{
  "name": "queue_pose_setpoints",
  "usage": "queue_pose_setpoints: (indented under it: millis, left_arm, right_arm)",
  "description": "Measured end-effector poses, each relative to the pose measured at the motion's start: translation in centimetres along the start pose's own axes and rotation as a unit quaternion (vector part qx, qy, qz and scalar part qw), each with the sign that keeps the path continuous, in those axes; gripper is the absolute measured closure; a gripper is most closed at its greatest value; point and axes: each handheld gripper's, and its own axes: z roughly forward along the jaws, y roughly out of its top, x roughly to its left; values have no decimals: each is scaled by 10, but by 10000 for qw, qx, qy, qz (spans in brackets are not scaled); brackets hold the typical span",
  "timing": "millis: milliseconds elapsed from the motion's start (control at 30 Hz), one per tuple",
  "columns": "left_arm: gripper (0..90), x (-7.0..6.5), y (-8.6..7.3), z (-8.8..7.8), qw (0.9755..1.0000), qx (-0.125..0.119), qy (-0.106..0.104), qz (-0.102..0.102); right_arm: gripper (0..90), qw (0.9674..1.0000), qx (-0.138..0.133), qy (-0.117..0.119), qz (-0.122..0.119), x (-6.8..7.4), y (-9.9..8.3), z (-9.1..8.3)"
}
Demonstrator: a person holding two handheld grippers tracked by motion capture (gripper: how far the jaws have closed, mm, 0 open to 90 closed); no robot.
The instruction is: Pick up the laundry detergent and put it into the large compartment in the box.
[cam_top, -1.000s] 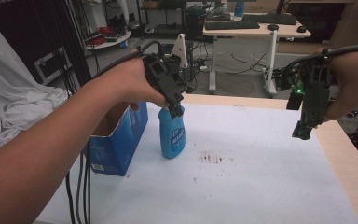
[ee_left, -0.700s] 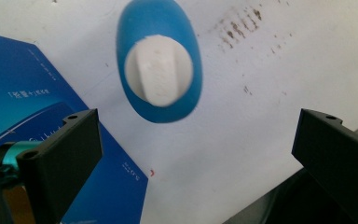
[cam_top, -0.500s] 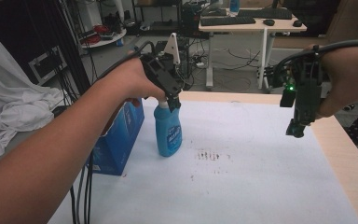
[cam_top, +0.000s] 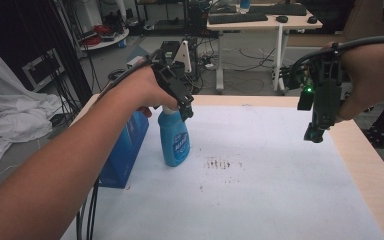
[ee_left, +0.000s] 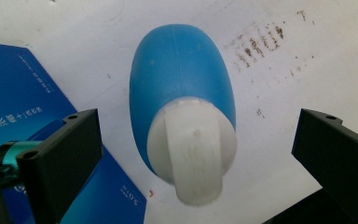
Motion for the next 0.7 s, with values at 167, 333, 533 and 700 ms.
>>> queue_pose_setpoints:
  millis: [167, 333, 533, 700]
  left_arm:
    - [17, 3, 3, 10, 10000, 60, 18, -40]
    - [17, 3, 4, 18, 9999, 106, 37, -13]
    - [18, 2, 5, 23, 9998, 144, 133, 8]
    - [18, 5, 6, 28, 9997, 97, 212, -20]
  right_arm:
    - [127, 10000, 23, -8, 27, 2, -2, -1]
    - [127, 10000, 19, -14, 69, 2, -2, -1]
    - [127, 10000, 14, -6, 37, 2, -1, 0]
    - [127, 10000, 25, -1, 36, 1, 1, 0]
